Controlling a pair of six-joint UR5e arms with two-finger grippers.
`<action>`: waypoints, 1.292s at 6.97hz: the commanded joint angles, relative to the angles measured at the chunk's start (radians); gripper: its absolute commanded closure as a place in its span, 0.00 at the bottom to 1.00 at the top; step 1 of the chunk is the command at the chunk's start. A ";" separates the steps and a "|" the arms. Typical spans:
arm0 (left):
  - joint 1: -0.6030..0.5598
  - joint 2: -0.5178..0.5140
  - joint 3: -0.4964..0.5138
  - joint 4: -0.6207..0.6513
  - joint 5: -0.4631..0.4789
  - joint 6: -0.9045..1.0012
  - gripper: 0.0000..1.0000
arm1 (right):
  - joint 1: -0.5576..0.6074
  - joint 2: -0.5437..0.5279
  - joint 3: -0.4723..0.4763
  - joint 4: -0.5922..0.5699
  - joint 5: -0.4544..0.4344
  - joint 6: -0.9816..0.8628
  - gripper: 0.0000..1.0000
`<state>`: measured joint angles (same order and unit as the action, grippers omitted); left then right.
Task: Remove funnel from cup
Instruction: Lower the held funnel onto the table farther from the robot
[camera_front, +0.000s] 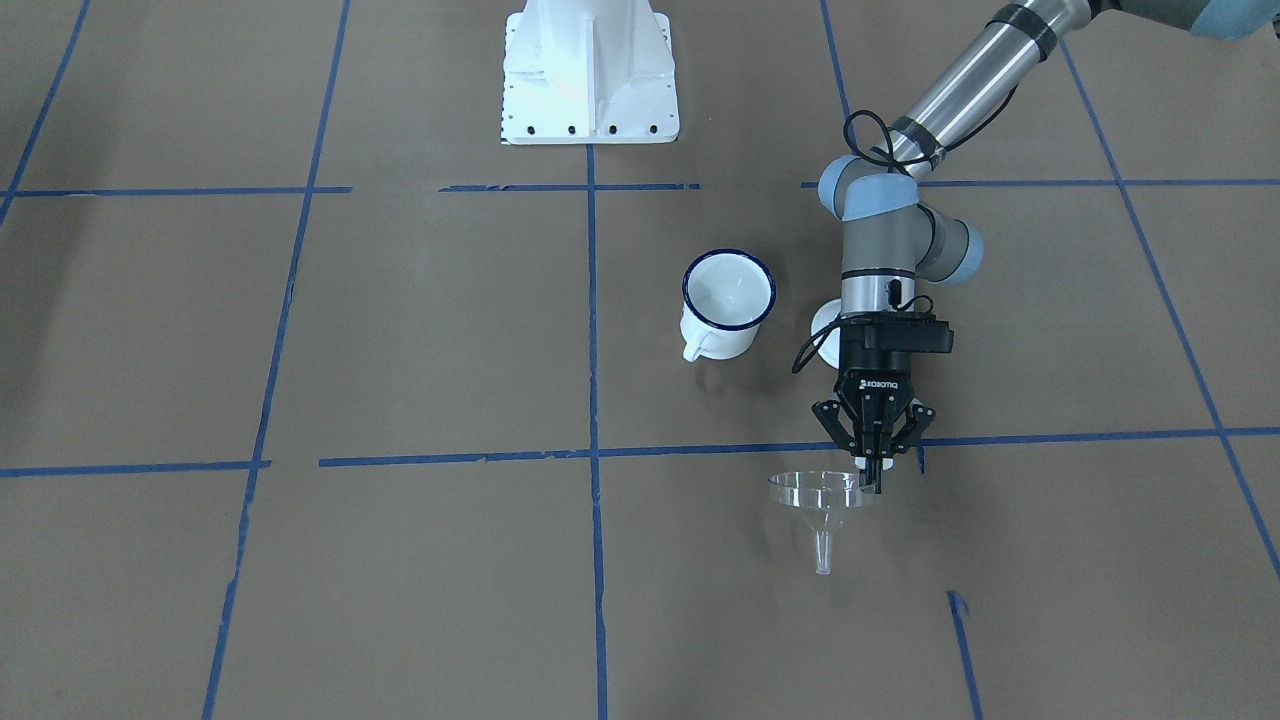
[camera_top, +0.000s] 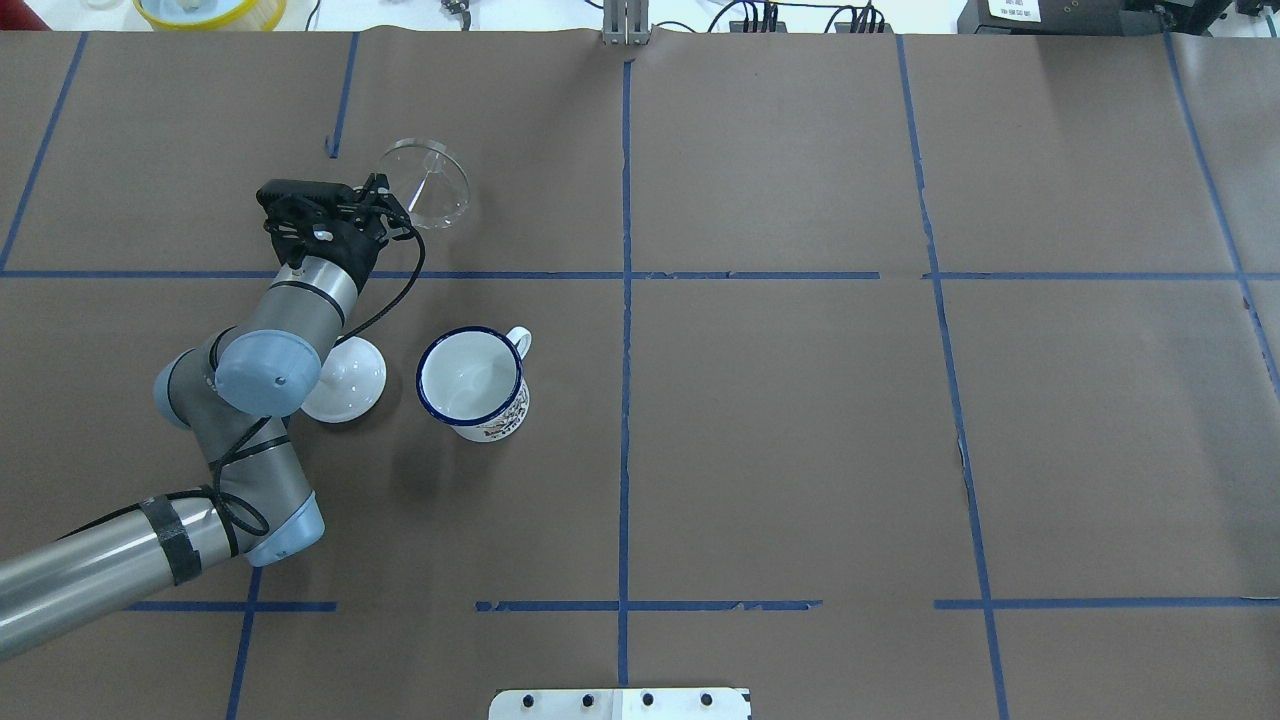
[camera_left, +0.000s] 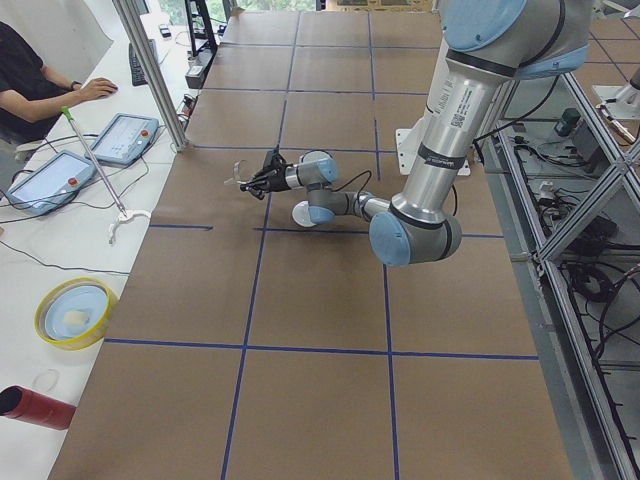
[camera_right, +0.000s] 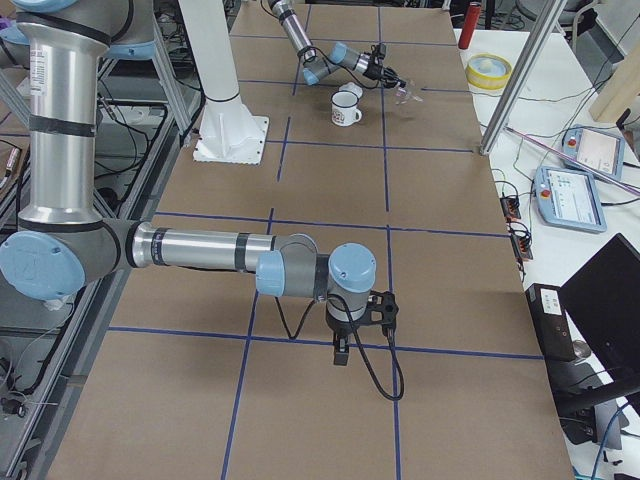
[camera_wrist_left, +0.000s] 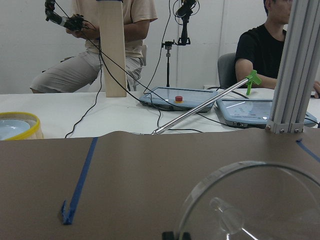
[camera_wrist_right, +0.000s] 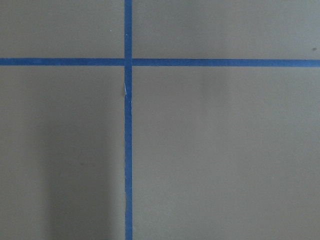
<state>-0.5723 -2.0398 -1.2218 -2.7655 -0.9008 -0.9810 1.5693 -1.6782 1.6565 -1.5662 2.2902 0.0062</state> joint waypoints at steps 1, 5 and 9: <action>-0.023 -0.025 0.031 0.001 -0.001 -0.013 1.00 | 0.000 0.000 -0.001 0.000 0.000 0.000 0.00; -0.034 -0.043 0.073 0.001 -0.009 -0.012 1.00 | 0.000 0.000 0.000 0.000 0.000 0.000 0.00; -0.034 -0.045 0.074 0.003 -0.009 -0.010 0.47 | 0.000 0.000 0.000 0.000 0.000 0.000 0.00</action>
<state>-0.6059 -2.0842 -1.1475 -2.7629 -0.9096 -0.9914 1.5693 -1.6782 1.6559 -1.5662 2.2902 0.0061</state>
